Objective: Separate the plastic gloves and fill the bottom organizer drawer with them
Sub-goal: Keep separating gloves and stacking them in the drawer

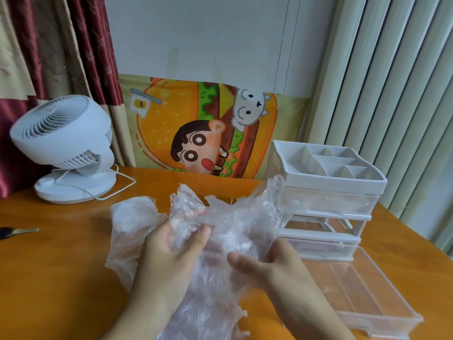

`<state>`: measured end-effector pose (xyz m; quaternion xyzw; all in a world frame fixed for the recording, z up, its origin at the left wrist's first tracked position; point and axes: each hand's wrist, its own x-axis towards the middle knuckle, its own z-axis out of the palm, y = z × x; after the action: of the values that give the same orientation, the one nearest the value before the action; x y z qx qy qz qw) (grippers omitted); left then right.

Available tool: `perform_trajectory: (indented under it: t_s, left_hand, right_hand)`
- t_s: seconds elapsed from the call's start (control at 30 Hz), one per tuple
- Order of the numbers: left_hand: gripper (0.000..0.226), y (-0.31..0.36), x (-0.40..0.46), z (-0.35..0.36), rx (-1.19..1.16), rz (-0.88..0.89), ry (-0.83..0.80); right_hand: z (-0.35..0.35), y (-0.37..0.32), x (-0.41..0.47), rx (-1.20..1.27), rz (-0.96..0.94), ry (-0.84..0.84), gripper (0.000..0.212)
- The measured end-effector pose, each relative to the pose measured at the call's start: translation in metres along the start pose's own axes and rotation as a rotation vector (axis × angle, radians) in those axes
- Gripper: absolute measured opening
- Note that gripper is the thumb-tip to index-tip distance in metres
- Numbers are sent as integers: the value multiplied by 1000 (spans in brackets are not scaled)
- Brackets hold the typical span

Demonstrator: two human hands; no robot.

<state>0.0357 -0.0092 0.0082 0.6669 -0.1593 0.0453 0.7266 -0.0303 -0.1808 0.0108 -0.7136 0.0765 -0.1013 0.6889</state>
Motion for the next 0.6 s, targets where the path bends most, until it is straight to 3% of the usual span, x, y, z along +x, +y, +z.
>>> perform_trajectory:
  t_s: [0.1,0.17,0.2,0.3,0.43,0.6]
  left_hand:
    - [37,1,0,-5,67,26,1]
    - [65,-2,4,-9,87,-29,-11]
    - [67,-3,5,-11,73,-47,-19]
    - [70,-11,8,-14,86,-71,-99]
    - [52,-4,15,-23,-18,-147,-317]
    - [54,7,21,-31,65,-163,-335]
  right_hand:
    - [3,7,5,-83,-110,104,12]
    - [3,8,6,-34,-128,186,23]
    - [2,5,5,6,-117,203,26]
    - [2,0,1,60,-73,227,34]
    - [-4,-1,3,-33,-118,233,32]
    - [-10,-3,3,-113,-176,175,38]
